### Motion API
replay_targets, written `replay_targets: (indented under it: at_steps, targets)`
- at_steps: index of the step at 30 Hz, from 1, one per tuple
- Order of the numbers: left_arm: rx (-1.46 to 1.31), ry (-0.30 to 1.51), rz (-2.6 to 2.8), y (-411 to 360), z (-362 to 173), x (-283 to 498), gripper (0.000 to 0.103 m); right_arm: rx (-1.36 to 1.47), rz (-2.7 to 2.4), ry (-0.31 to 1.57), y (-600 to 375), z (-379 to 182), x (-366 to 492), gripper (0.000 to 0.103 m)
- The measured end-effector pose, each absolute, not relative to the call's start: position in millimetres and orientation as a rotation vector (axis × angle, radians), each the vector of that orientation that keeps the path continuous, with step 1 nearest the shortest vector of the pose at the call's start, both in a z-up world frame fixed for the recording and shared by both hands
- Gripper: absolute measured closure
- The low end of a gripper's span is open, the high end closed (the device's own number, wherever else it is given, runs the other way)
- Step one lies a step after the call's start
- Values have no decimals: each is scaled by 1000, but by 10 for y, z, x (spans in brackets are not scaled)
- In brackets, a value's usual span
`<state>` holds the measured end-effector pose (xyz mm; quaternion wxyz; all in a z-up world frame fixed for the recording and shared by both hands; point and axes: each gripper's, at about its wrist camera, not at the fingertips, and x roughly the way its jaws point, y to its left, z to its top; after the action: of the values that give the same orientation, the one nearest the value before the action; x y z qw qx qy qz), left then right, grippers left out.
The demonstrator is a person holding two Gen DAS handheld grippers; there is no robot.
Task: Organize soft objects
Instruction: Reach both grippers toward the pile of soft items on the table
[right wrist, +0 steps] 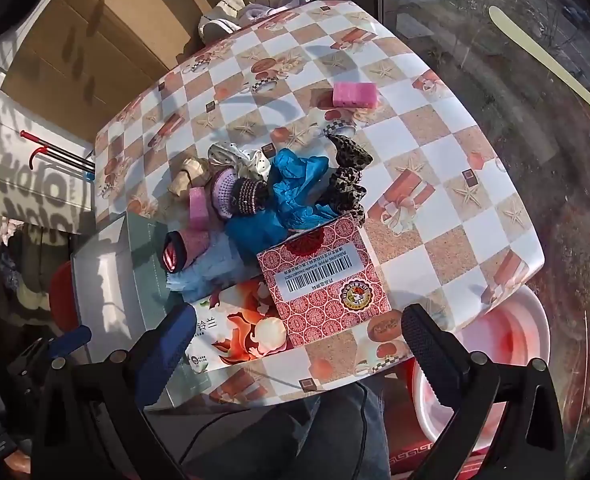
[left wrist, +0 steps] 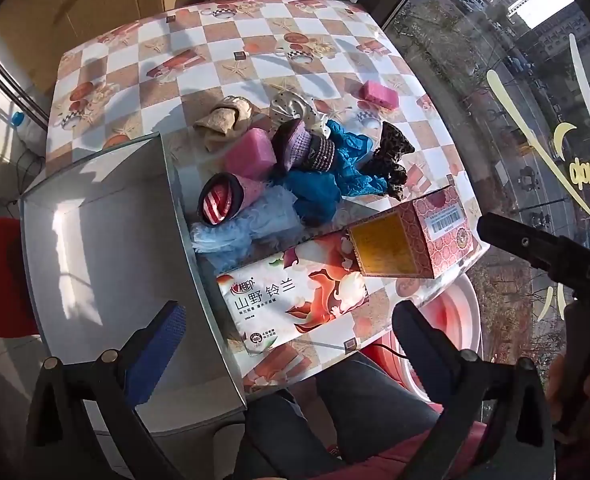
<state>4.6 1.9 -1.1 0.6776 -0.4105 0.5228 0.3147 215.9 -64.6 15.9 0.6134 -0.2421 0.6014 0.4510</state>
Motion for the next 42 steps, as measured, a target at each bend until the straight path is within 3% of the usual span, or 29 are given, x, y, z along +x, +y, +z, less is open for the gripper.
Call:
replay_targets:
  at_steps: [17, 42]
  targets:
    - [-934, 1245, 739, 405, -225, 839, 0, -602, 1000, 1462, -464, -109, 3014, 0]
    - [-962, 1260, 799, 622, -309, 1242, 0, -640, 1025, 1508, -242, -278, 3497, 0]
